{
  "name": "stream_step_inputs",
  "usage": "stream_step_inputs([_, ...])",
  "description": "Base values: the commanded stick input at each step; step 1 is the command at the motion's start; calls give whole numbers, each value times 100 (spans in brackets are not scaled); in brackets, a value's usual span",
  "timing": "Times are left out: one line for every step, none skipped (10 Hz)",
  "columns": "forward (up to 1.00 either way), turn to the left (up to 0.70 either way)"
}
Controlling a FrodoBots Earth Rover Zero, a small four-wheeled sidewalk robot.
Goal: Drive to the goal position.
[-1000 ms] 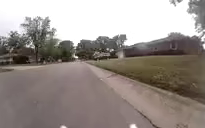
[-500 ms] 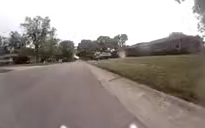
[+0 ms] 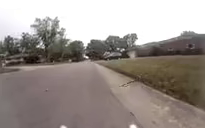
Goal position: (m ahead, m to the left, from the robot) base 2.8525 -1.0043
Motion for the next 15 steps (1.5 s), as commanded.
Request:
stream_step_inputs([100,0])
stream_step_inputs([100,0])
stream_step_inputs([100,0])
stream_step_inputs([100,0])
stream_step_inputs([100,0])
stream_step_inputs([100,0])
stream_step_inputs([100,0])
stream_step_inputs([100,0])
stream_step_inputs([100,0])
stream_step_inputs([100,2])
stream_step_inputs([100,15])
stream_step_inputs([100,29])
stream_step_inputs([100,39])
stream_step_inputs([100,40])
stream_step_inputs([100,40])
